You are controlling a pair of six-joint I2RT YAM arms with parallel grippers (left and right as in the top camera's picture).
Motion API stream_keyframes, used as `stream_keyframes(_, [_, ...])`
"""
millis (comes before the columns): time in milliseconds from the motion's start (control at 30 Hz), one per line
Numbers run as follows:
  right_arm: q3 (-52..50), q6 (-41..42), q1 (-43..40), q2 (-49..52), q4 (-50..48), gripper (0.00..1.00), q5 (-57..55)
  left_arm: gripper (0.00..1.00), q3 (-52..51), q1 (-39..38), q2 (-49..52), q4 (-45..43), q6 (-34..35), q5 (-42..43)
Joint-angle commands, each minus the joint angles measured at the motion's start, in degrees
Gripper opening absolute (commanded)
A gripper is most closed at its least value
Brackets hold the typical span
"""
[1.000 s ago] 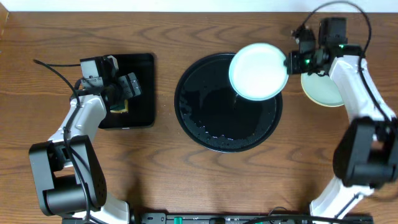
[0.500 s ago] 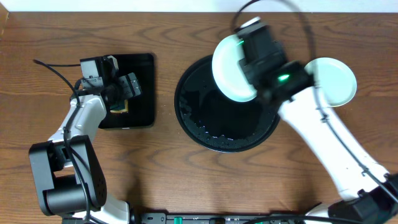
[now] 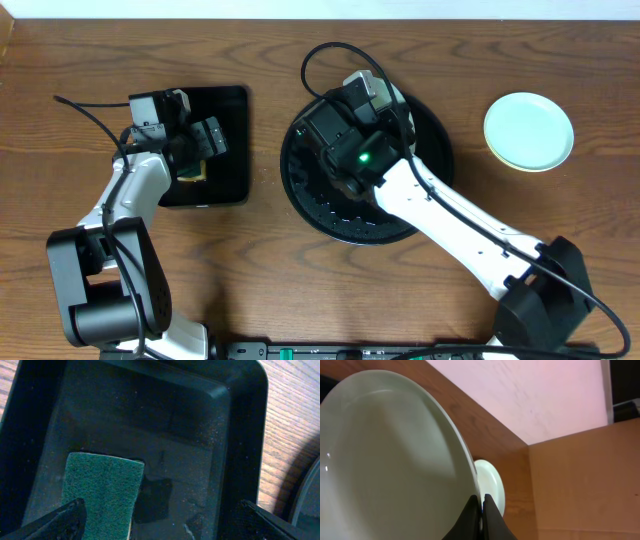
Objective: Clean dirty plates on tray and stack at the side
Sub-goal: 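Carry the blue plate right and lower it onto the plate stack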
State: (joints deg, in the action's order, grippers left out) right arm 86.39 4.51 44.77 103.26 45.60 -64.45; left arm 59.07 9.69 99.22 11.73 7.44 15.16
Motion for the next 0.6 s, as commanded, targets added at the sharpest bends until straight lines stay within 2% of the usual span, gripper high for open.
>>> stream_keyframes(0, [0.02, 0.85, -0.57, 0.22, -1.09, 0.01, -2.67, 0.95, 0.20, 0.20, -0.52, -0.02, -0.57, 0.68])
stream_keyframes(100, [0.42, -2.03, -2.19, 0.07, -1.66, 0.01, 4.00, 0.95, 0.20, 0.22, -0.52, 0.00, -0.57, 0.68])
stream_keyframes(267, [0.61, -1.77, -8.72, -1.99, -2.01, 0.01, 18.21, 0.95, 0.20, 0.22, -0.52, -0.02, -0.55, 0.68])
stream_keyframes(433, [0.61, -0.11, -21.33, -4.35, -1.77, 0.01, 35.36, 0.95, 0.20, 0.22, -0.52, -0.02, -0.55, 0.68])
stream_keyframes(567, [0.52, 2.16, -34.97, -3.82, -1.51, 0.01, 52.17, 0.95, 0.20, 0.20, -0.52, -0.02, -0.55, 0.68])
